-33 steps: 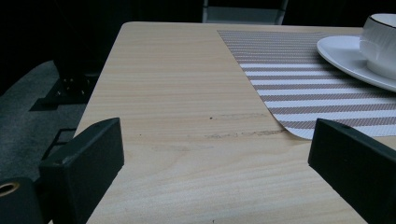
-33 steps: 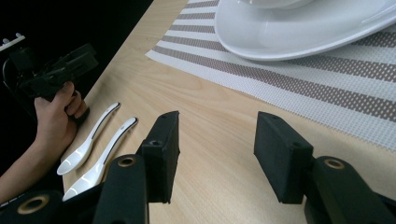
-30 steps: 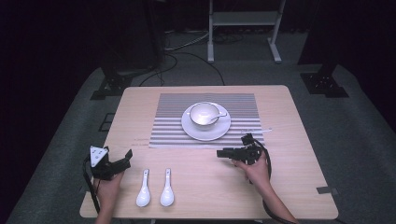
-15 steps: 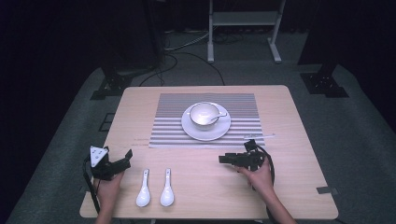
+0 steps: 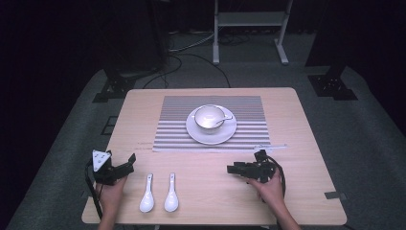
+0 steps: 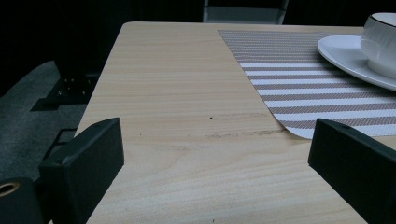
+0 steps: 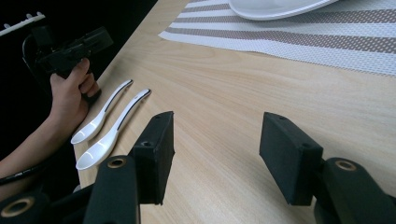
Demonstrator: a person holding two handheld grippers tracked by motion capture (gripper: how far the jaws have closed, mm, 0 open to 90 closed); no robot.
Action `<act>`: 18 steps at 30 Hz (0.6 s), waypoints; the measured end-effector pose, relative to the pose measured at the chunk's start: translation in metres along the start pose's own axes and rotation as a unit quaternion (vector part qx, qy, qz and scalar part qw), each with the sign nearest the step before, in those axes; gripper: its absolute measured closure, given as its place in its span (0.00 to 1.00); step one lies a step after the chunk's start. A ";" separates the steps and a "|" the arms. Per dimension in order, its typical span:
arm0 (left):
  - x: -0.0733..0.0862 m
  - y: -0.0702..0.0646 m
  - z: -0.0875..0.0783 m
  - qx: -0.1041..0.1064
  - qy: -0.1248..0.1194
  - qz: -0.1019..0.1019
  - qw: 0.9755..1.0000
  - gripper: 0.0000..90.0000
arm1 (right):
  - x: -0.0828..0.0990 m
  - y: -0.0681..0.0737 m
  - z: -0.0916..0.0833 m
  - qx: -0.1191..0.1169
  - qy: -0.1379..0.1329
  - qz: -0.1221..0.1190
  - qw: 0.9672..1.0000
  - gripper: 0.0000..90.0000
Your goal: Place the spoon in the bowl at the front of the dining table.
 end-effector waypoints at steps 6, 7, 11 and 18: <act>0.000 0.000 0.000 0.000 0.000 -0.001 1.000 0.02 | 0.006 0.001 -0.006 0.002 -0.009 0.000 1.000 0.48; 0.000 0.000 0.000 0.000 0.000 0.000 1.000 0.02 | 0.007 0.001 -0.006 0.002 -0.012 0.000 1.000 0.48; 0.000 0.000 0.000 0.000 0.000 0.000 1.000 0.02 | 0.015 0.002 -0.007 0.000 -0.018 0.002 1.000 0.48; 0.000 0.000 0.000 0.000 0.000 -0.001 1.000 0.02 | 0.025 0.005 -0.010 -0.005 -0.021 0.005 1.000 0.47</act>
Point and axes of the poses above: each handheld gripper's, and its own axes: z roughly forward along the jaws, x roughly out of its underside, y roughly to its left, the point moved 6 cm from there along z, roughly forward along the jaws, and after that the axes turned 10 degrees about y, right-handed, at the moved point
